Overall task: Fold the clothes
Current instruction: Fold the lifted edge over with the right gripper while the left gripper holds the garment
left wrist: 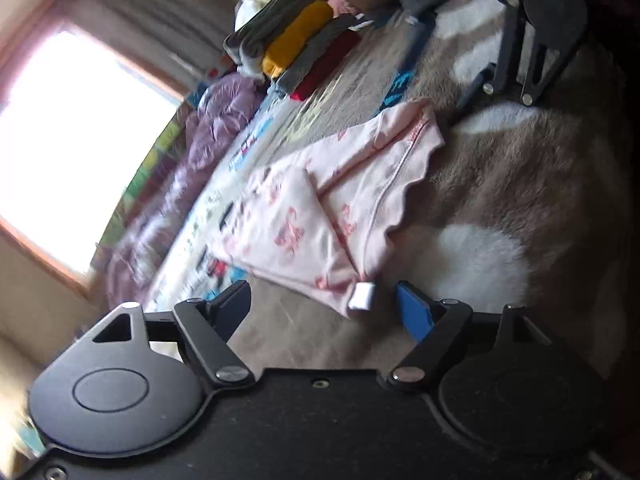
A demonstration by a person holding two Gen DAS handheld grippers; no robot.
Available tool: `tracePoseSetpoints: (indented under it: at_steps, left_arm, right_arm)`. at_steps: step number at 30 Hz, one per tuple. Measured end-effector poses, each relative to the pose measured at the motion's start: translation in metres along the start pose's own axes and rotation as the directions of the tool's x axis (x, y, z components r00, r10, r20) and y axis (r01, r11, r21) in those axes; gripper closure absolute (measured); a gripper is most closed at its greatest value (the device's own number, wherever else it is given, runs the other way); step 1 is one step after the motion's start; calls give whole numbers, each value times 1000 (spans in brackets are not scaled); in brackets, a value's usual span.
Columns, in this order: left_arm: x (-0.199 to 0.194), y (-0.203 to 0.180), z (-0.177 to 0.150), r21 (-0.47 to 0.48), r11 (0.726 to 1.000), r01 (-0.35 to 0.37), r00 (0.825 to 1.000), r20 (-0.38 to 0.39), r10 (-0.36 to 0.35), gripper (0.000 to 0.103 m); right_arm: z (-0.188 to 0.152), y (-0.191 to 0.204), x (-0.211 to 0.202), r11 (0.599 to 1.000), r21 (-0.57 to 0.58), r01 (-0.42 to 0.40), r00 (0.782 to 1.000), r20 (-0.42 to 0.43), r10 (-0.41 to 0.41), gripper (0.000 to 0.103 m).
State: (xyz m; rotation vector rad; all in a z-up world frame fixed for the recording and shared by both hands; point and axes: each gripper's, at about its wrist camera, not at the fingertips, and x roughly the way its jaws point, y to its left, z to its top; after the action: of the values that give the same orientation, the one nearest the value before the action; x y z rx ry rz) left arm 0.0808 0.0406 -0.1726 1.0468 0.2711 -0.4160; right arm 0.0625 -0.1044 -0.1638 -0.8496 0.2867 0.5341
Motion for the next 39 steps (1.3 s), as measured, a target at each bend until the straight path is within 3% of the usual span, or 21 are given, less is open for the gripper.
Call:
tracePoseSetpoints:
  at_steps: [4, 8, 10, 14, 16, 19, 21, 22, 25, 31, 34, 39]
  left_arm:
    - [9, 1, 2, 41, 998, -48, 999, 24, 47, 23]
    - [11, 2, 1, 74, 994, -85, 996, 44, 82, 24]
    - [10, 3, -2, 98, 990, -102, 994, 36, 99, 36]
    - [16, 4, -5, 117, 988, -103, 995, 21, 101, 43]
    - [20, 3, -4, 130, 986, -105, 994, 23, 103, 53]
    - [27, -2, 3, 146, 985, -94, 995, 39, 89, 66]
    - [28, -5, 5, 154, 984, -92, 995, 44, 86, 70]
    - [28, -6, 6, 152, 984, -95, 995, 45, 89, 73]
    - [27, -9, 9, 133, 989, -72, 997, 37, 68, 93]
    - [1, -12, 18, 123, 992, -30, 999, 32, 26, 96]
    - [-22, -6, 23, 82, 996, 41, 999, 23, -43, 96]
    - [-56, 20, 26, -82, 986, 147, 986, 93, -140, 96]
  right_arm:
    - [2, 3, 3, 992, -117, 39, 998, 55, -33, 40]
    - [2, 0, 6, 986, -159, 55, 995, 87, -41, 40]
    - [2, -1, 6, 984, -168, 59, 994, 98, -43, 40]
    - [-1, -2, 6, 981, -183, 59, 992, 122, -37, 42]
    - [0, -3, 8, 980, -192, 59, 990, 136, -33, 43]
    - [3, -4, 11, 980, -195, 37, 991, 135, -10, 59]
    - [5, -4, 13, 981, -194, 16, 992, 129, 10, 77]
    - [7, -5, 14, 981, -193, 5, 992, 126, 20, 78]
    - [10, -8, 13, 986, -161, -33, 993, 106, 50, 82]
    - [17, -9, -10, 992, -112, -55, 992, 111, 67, 84]
    - [19, -10, -30, 992, -97, -78, 988, 124, 90, 84]
    - [19, -22, -73, 992, -33, -126, 980, 152, 129, 84]
